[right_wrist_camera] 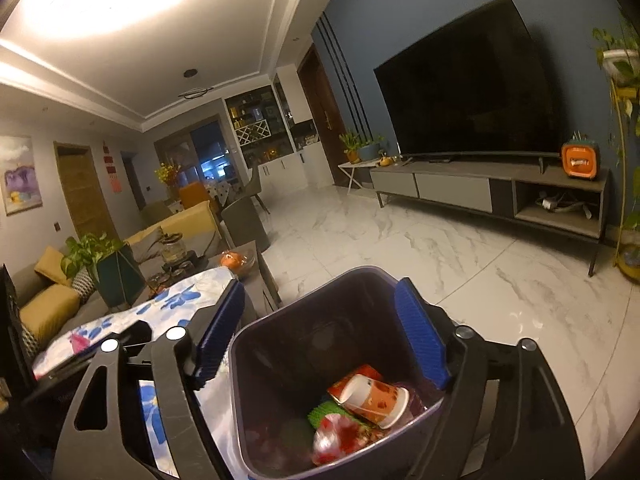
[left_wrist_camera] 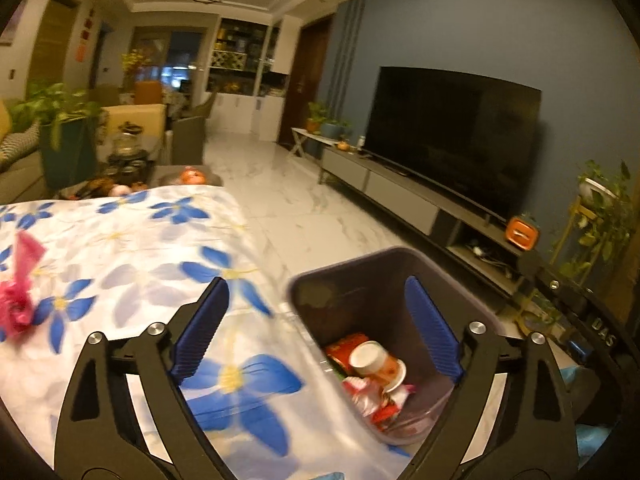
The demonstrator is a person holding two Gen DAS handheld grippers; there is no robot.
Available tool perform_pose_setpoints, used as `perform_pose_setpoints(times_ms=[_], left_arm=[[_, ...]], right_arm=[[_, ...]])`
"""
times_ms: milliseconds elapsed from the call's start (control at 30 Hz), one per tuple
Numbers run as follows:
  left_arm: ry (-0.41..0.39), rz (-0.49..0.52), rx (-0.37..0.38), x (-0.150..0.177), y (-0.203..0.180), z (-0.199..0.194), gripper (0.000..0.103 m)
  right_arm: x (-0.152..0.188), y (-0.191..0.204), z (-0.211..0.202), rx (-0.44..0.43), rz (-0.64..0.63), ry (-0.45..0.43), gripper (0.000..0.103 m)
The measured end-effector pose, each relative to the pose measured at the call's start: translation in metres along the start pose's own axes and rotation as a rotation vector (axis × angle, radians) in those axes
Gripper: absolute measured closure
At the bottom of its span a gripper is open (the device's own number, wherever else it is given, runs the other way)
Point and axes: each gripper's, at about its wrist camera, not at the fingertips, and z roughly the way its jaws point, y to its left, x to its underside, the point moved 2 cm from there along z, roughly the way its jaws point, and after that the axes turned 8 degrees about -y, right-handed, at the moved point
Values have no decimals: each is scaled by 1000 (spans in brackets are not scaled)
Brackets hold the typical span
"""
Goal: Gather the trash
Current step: 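Open both tools to drop the foil wrapper and white cup into the bin, then move both tools back to the red paper cup and pink bag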
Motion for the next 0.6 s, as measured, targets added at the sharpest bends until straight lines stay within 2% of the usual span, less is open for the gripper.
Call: perform_pose_setpoints(times_ms=[167, 333, 600], left_arm=[[-31, 14, -77, 4, 16, -29, 9], [-65, -4, -166, 8, 44, -66, 8], [-133, -45, -388, 18, 108, -135, 8]], right_arm=[[6, 17, -18, -8, -56, -10, 17], [11, 32, -31, -33, -61, -14, 17], [23, 71, -43, -121, -59, 0, 17]])
